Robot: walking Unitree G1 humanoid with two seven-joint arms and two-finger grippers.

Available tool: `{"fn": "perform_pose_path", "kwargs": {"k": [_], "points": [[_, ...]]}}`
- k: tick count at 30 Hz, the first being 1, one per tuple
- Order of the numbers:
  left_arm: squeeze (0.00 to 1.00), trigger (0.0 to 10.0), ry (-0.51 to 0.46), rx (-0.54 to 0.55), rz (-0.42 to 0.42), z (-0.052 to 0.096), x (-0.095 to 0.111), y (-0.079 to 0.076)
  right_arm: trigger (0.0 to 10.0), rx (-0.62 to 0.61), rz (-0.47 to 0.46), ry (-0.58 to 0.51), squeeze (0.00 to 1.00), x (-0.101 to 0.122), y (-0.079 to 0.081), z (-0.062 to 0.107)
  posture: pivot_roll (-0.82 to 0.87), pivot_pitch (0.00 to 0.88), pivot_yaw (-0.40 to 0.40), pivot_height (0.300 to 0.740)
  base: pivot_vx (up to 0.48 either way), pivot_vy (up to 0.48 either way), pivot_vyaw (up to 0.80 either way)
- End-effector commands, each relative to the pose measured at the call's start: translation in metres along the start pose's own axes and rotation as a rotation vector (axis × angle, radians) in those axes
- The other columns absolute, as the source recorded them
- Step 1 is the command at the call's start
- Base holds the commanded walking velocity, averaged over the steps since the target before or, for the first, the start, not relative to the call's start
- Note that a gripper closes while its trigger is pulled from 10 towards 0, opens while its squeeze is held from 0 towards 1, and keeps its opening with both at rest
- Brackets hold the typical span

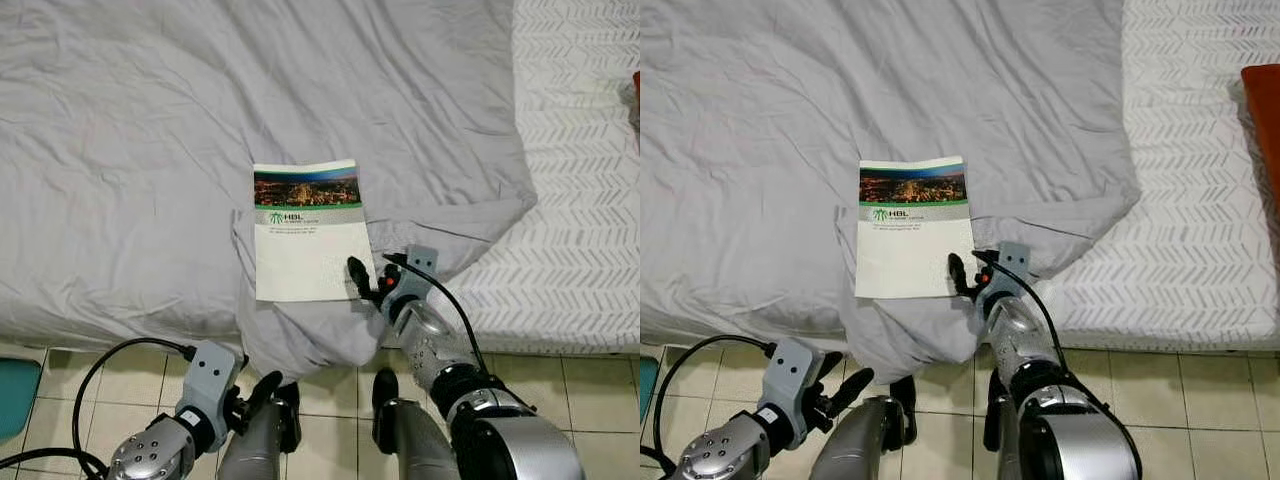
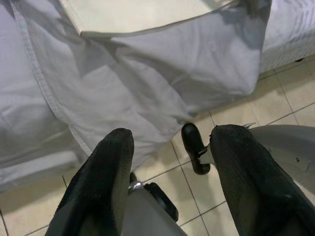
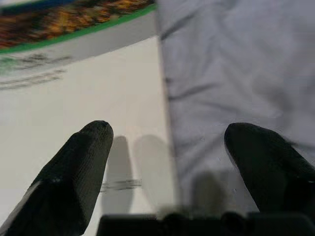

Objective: Clean up the room

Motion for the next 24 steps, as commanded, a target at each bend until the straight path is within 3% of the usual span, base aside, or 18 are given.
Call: {"fn": "perform_pose_path", "kwargs": {"k": [1, 3, 7, 14, 22, 24], "points": [[0.0, 10.0, 0.061, -0.006, 0.014, 0.006, -0.016, -0.006, 10.0, -0.047, 0.008, 0.054, 0.0, -0.022, -0.011, 0.006, 0.17, 0.671, 0.062, 0.74, 0.0, 0.0, 0.0], [0.0, 10.0, 0.065, 0.0, 0.011, 0.006, -0.017, -0.005, 10.0, -0.012, 0.032, 0.04, 0.0, -0.02, -0.003, 0.005, 0.17, 0.675, 0.064, 0.74, 0.0, 0.0, 0.0], [0.0, 10.0, 0.075, 0.002, 0.014, 0.009, -0.02, -0.007, 10.0, 0.022, 0.198, 0.016, 0.0, -0.016, 0.009, 0.004, 0.16, 0.683, 0.058, 0.74, 0.0, 0.0, 0.0], [0.0, 10.0, 0.085, 0.018, 0.025, 0.009, -0.023, -0.007, 10.0, 0.077, 0.266, -0.052, 0.0, -0.014, 0.023, 0.01, 0.16, 0.678, 0.045, 0.74, 0.0, 0.0, 0.0], [0.0, 10.0, 0.09, 0.028, 0.03, 0.008, -0.025, -0.007, 10.0, 0.137, 0.383, -0.217, 0.0, 0.012, 0.041, 0.018, 0.15, 0.678, 0.038, 0.74, 0.0, 0.0, 0.0], [0.0, 10.0, 0.093, 0.029, 0.033, 0.008, -0.026, -0.008, 10.0, 0.151, 0.347, -0.197, 0.0, 0.007, 0.041, 0.018, 0.15, 0.678, 0.038, 0.74, 0.0, 0.0, 0.0]]}}
Point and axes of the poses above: a point about 5 cm out from each wrist's last joint towards the gripper, its own z axis pointing back from the gripper into the wrist, its own x axis along the axis of the wrist's last joint, y = z × x, the point moved 6 cm from there along -z, pointing out of the wrist towards the gripper, and after that the axes turned 15 degrees about -z, right-handed, at the moved point
